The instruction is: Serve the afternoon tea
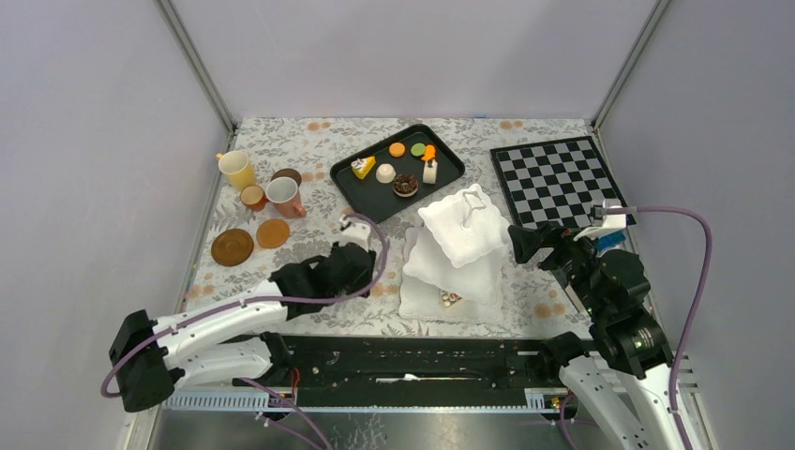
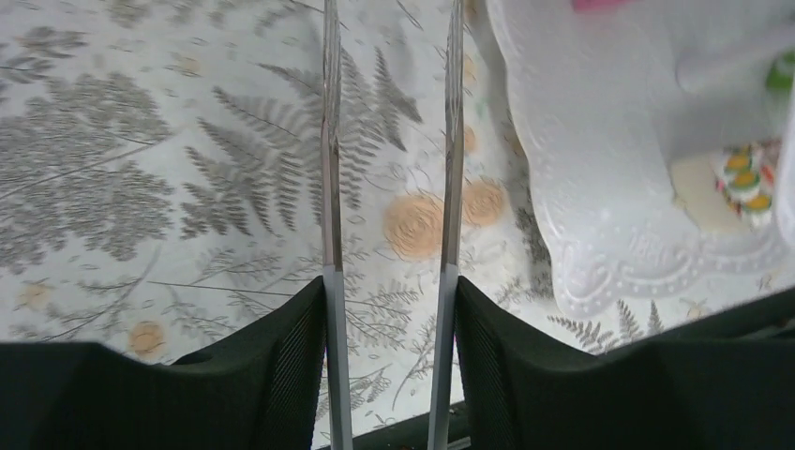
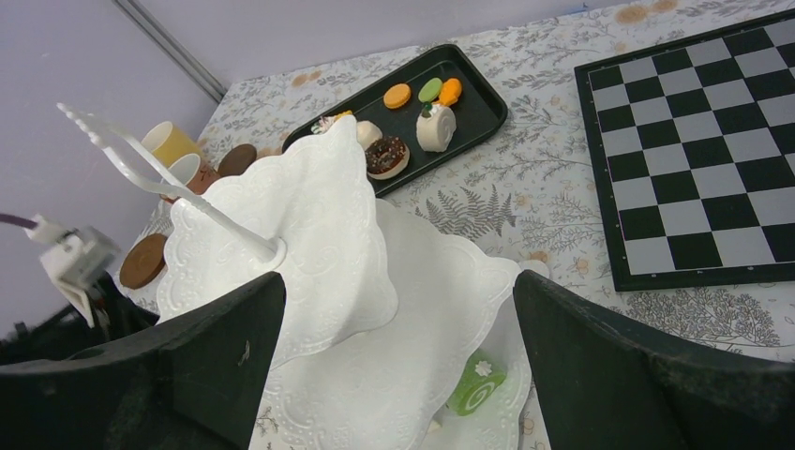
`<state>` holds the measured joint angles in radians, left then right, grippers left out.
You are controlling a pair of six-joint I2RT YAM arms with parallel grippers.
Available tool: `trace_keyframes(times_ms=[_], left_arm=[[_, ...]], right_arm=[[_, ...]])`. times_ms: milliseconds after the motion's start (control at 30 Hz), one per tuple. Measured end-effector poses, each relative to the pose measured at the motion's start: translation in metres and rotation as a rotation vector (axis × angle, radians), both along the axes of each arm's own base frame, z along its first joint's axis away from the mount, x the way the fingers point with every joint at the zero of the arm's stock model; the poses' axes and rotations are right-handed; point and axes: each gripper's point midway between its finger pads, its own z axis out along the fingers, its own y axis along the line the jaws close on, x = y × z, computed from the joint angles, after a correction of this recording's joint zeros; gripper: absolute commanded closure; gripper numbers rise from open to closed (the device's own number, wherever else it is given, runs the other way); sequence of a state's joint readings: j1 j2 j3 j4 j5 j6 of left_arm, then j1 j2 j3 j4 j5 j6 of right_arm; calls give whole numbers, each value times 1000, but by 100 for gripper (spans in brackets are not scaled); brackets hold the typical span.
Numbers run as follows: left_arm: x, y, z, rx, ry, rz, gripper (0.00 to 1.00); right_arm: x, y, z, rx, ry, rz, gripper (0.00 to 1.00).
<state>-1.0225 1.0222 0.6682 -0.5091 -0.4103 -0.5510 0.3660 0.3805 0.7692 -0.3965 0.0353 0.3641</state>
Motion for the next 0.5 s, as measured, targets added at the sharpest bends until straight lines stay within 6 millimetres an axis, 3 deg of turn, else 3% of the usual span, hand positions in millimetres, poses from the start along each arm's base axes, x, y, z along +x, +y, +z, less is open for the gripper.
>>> trace_keyframes(times_ms=[167, 333, 500], left_arm=[[44, 24, 40, -42, -47, 160, 46], [124, 50, 95, -101, -129, 361, 40], [202, 49, 112, -102, -131, 408, 39]], right_arm=[[6, 2, -10, -12, 32, 1, 2], [10, 4, -17, -15, 62, 0, 2], [13, 7, -21, -2, 89, -1, 2]])
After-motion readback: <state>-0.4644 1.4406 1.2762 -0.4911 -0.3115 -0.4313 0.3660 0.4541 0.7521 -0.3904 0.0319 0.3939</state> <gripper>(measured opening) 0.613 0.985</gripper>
